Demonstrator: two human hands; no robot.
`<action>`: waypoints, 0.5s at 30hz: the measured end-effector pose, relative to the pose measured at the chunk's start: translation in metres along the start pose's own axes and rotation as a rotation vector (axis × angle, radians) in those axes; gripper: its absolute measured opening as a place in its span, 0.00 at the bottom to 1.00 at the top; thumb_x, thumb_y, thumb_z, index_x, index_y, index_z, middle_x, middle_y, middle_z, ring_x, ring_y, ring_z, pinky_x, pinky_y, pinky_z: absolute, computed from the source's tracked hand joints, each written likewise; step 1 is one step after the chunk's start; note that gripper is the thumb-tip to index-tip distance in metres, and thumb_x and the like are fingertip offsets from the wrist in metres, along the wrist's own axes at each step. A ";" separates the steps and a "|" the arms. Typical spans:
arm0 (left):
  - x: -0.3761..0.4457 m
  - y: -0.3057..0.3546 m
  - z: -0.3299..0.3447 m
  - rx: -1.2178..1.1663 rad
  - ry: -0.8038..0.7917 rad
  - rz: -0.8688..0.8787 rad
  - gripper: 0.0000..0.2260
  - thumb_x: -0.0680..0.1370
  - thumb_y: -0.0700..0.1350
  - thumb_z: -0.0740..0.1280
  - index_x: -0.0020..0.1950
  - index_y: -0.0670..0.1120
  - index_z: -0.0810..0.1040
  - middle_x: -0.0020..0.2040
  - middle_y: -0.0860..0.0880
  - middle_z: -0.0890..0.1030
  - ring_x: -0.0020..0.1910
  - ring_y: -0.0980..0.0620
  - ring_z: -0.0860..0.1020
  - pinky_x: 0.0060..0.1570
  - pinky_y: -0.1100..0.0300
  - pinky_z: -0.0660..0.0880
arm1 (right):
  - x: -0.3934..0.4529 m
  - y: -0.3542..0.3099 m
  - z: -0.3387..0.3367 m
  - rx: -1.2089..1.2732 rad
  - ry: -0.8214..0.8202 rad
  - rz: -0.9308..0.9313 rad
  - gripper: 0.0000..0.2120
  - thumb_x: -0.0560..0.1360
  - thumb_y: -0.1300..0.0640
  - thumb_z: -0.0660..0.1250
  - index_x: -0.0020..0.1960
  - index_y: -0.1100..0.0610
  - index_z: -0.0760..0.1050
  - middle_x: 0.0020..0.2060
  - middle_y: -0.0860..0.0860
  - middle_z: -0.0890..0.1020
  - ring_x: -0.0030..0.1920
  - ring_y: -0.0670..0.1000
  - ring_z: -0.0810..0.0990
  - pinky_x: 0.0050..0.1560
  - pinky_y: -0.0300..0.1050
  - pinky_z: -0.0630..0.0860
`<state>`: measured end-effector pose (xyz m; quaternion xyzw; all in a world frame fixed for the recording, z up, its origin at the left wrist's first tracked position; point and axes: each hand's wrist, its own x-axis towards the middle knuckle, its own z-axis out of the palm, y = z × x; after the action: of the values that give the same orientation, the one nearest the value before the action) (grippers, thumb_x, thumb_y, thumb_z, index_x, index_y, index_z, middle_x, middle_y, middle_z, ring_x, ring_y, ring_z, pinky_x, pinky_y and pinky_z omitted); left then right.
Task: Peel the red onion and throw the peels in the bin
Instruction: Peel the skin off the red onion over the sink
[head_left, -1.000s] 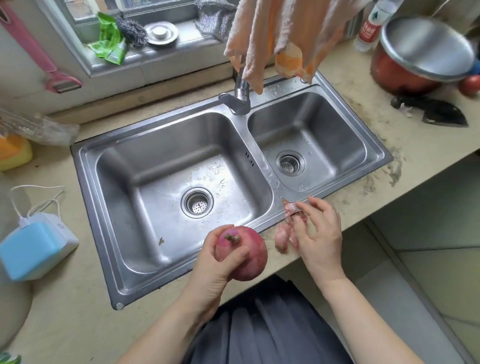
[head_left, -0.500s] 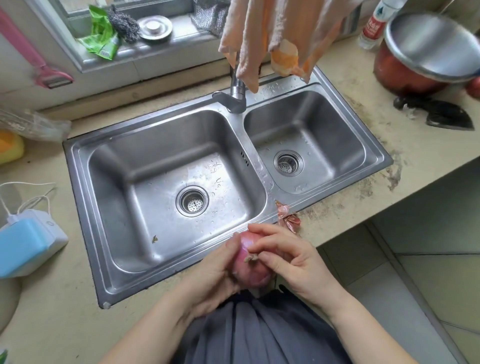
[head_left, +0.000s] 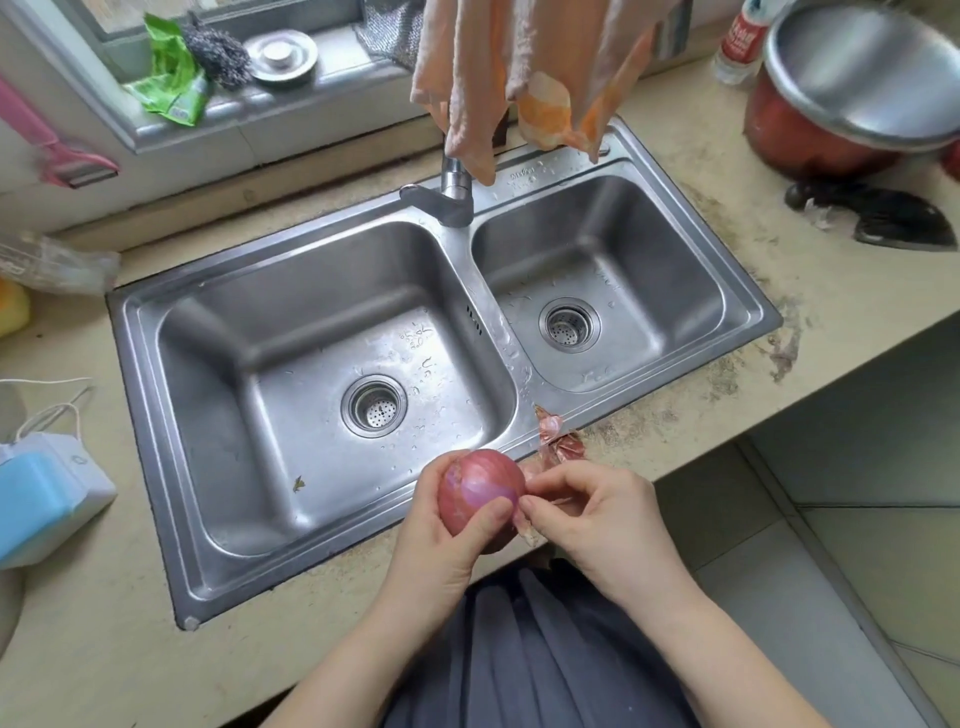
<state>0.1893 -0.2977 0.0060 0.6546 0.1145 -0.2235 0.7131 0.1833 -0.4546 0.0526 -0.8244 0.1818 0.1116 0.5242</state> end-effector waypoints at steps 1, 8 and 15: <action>0.000 -0.001 0.002 0.001 0.013 0.009 0.22 0.65 0.46 0.75 0.57 0.52 0.73 0.45 0.60 0.84 0.42 0.63 0.81 0.41 0.73 0.75 | 0.000 -0.001 -0.001 -0.033 -0.001 -0.002 0.06 0.65 0.58 0.74 0.38 0.47 0.82 0.32 0.42 0.85 0.32 0.42 0.83 0.38 0.41 0.80; 0.003 0.004 0.008 0.029 0.026 0.027 0.24 0.62 0.52 0.76 0.55 0.52 0.75 0.47 0.53 0.83 0.43 0.61 0.82 0.44 0.72 0.75 | 0.002 -0.005 -0.002 -0.271 0.080 -0.174 0.01 0.65 0.56 0.72 0.36 0.52 0.81 0.30 0.46 0.84 0.34 0.46 0.81 0.38 0.48 0.78; 0.000 0.006 0.014 0.038 0.055 0.083 0.18 0.67 0.46 0.73 0.55 0.51 0.73 0.46 0.61 0.84 0.43 0.66 0.81 0.43 0.75 0.73 | 0.013 -0.003 -0.007 -0.090 0.024 -0.076 0.05 0.66 0.61 0.71 0.32 0.54 0.80 0.25 0.44 0.83 0.26 0.40 0.78 0.34 0.34 0.75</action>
<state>0.1901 -0.3110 0.0127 0.6779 0.1026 -0.1779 0.7058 0.1965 -0.4618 0.0535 -0.8548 0.1514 0.0896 0.4882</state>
